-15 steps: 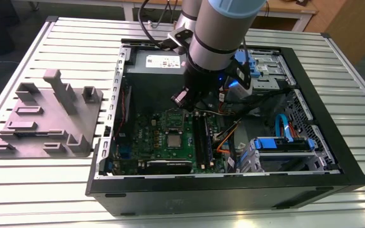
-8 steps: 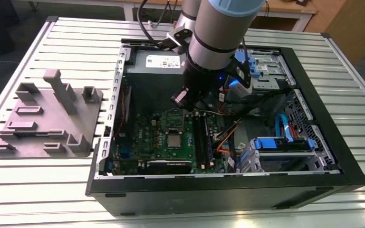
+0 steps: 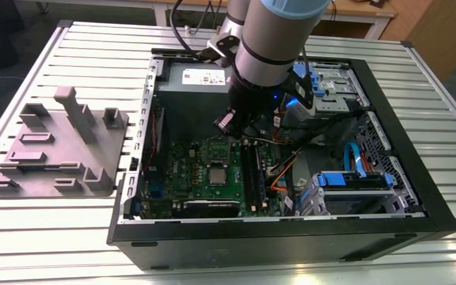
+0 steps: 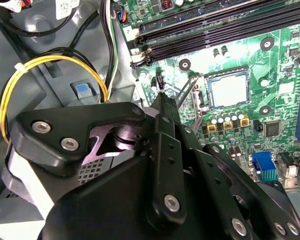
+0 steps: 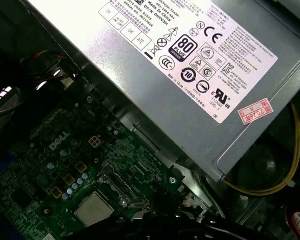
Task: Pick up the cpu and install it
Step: 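Close the cpu cover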
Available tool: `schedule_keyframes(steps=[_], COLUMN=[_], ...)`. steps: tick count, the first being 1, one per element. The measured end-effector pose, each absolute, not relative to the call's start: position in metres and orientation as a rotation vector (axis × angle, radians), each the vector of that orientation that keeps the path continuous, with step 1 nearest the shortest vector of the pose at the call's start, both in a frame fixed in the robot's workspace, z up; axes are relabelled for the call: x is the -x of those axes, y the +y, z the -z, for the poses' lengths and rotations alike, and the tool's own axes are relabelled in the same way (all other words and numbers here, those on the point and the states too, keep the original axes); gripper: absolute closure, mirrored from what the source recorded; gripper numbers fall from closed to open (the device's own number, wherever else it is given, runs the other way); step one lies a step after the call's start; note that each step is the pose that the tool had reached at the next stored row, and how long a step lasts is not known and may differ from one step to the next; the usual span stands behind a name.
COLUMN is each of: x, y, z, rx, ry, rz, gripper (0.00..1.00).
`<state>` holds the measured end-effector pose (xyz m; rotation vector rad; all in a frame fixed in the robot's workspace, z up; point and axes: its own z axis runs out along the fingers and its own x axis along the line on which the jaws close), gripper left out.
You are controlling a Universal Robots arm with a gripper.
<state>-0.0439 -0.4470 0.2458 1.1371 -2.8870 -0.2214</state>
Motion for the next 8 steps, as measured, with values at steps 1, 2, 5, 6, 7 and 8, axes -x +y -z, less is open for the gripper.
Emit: schedule_keyframes(steps=[1,2,5,6,7,8], x=[0.0439,0.0440,0.0439,0.0439,0.0439,0.0439], y=[-0.4472,-0.4474,-0.4479,-0.4481,-0.4483,-0.4486], z=[-0.2461,-0.2463,-0.2469,-0.2470,-0.2471,-0.2471], rx=[-1.139,-1.140,-1.145,-1.147,-1.148,-1.150], ry=[-2.887,-2.886,-2.885,-2.885,-2.884,-2.884], rz=[0.222,0.222,0.224,0.225,0.226,0.226], gripper=[0.90,0.90,0.90,0.90,0.90,0.90])
